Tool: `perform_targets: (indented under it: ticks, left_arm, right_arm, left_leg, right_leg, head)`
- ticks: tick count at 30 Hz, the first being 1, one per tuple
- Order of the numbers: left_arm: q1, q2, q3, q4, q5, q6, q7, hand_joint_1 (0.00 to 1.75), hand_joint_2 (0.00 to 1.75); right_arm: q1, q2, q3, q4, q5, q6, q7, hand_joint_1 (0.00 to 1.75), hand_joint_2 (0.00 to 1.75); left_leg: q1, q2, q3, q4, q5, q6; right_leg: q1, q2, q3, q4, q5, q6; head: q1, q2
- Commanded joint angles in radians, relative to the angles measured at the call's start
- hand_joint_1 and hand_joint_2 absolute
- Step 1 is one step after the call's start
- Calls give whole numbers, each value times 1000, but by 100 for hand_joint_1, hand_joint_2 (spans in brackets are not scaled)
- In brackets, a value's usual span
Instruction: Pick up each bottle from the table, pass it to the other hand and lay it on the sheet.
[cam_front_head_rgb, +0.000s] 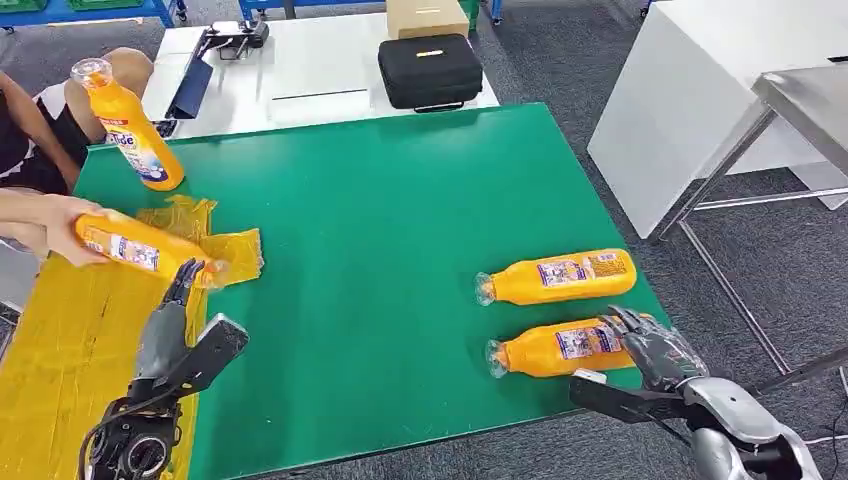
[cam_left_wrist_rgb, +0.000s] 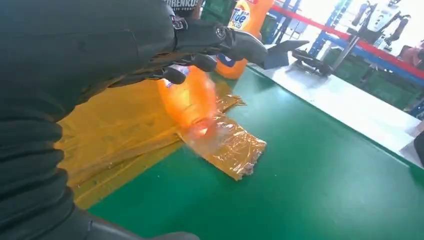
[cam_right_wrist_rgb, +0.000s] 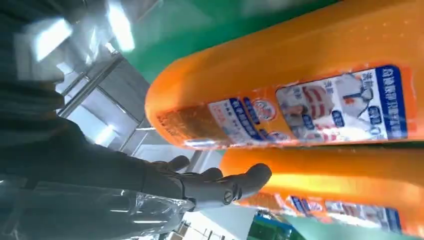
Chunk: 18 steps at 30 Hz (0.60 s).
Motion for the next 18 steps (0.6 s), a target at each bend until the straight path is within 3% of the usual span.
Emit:
perform_targets:
  ticks: [1,17,18]
  left_arm:
    - [-35,-3,-31,81,11,0,16,0,175]
    - [-43,-3,-43,92,18,2,27,0,175]
    - [-47,-4,-45,96,18,2,28,0,175]
  right_arm:
    - [-98,33,74,162,27,-21,11,0,175]
    - [-165,49,120,222,53,-11,25,0,175]
    - [-159,45,118,220,54,-2,31,0,175]
  left_leg:
    - [2,2,7,-2,-2,-3]
    - [1,0,3,-1,-1,-1]
    - [2,1,9,-2,-3,-3]
  right_leg:
    - [2,6,8,-4,-1,-3]
    - [1,3,4,-2,0,-2]
    - [2,7,10,-5,-2,-4]
  head:
    - [0,0]
    - [0,0]
    - [0,0]
